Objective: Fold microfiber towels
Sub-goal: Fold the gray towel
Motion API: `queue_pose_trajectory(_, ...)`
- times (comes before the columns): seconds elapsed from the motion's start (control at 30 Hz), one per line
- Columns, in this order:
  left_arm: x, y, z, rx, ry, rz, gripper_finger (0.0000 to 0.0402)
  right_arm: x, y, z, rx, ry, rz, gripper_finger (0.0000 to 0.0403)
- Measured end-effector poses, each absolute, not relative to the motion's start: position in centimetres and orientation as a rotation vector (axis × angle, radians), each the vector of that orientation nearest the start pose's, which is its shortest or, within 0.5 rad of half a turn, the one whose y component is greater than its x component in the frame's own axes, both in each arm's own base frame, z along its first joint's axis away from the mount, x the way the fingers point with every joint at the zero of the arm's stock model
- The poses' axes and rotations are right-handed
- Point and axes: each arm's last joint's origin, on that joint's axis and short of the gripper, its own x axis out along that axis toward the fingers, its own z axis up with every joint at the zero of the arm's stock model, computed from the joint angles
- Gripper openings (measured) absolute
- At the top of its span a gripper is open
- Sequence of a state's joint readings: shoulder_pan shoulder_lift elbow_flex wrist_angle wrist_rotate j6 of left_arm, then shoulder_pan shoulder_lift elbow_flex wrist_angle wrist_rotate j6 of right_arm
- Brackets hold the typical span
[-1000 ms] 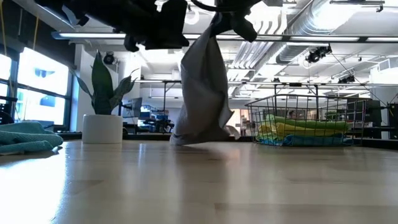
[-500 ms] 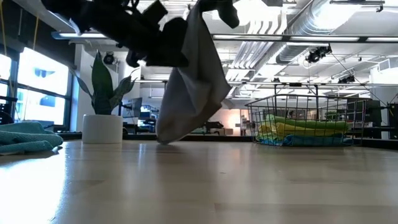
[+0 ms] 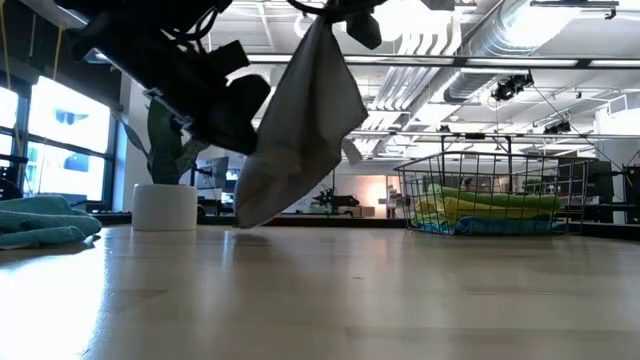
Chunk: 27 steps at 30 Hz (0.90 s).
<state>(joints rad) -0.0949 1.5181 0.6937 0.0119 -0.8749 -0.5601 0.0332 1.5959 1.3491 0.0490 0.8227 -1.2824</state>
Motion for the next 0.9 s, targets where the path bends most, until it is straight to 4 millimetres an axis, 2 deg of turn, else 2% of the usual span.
queue_pose_trajectory(0.2,27.0,-1.3,16.0,-0.110,0.546,0.909,0.0097,36.5,-1.6,34.6,-1.194,0.643,-0.564,0.0000)
queue_pose_trajectory(0.3,27.0,-1.5,16.1,-0.081,0.533,0.930,0.0070,36.5,-1.4,34.2,-1.136,0.618,-0.498,0.0000)
queue_pose_trajectory(0.43,27.0,-1.4,16.2,-0.038,0.549,0.924,0.0013,36.4,-1.3,33.6,-1.083,0.629,-0.442,0.0000)
queue_pose_trajectory(0.5,26.8,-1.4,16.5,-0.018,0.560,0.906,0.0007,36.4,-1.3,33.4,-1.050,0.642,-0.445,0.0000)
queue_pose_trajectory(0.6,26.4,-1.4,17.8,0.003,0.553,0.873,0.0008,36.2,-1.4,33.0,-0.999,0.668,-0.442,0.0000)
queue_pose_trajectory(0.7,25.6,-1.4,20.1,-0.002,0.514,0.811,0.0002,36.0,-1.4,32.5,-0.962,0.707,-0.429,0.0000)
queue_pose_trajectory(0.9,23.0,-1.3,24.4,0.014,0.461,0.637,0.0001,35.7,-1.4,32.0,-0.917,0.749,-0.449,0.0000)
